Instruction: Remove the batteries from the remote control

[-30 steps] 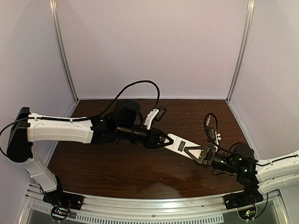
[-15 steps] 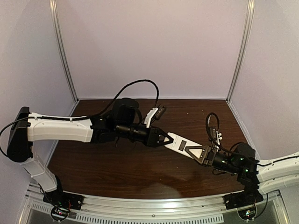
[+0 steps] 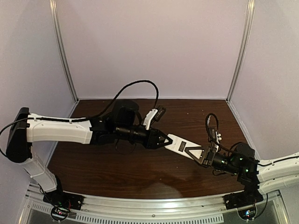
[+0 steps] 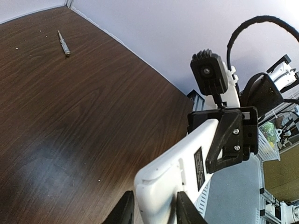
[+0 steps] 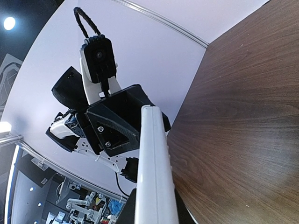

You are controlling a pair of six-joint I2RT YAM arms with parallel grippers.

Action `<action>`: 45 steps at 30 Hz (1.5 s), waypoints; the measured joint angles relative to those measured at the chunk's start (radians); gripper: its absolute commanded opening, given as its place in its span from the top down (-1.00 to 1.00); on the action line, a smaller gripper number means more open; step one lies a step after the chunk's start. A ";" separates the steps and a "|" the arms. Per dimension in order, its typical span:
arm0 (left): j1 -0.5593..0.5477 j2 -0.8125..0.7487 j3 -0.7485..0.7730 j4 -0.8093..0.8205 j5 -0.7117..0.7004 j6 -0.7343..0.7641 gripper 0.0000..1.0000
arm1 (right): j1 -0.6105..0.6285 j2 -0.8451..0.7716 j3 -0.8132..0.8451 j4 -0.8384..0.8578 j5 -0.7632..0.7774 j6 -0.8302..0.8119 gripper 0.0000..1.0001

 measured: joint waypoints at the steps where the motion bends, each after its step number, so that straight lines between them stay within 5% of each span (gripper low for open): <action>1: -0.001 -0.003 -0.003 0.000 -0.006 0.002 0.48 | 0.000 -0.002 0.000 -0.005 0.001 0.000 1.00; 31: -0.004 -0.040 -0.050 0.036 -0.028 0.019 1.00 | 0.002 0.007 0.000 -0.059 0.039 0.005 1.00; 45: -0.004 -0.040 -0.060 0.047 0.011 0.019 1.00 | 0.005 0.013 0.000 -0.058 0.075 0.007 1.00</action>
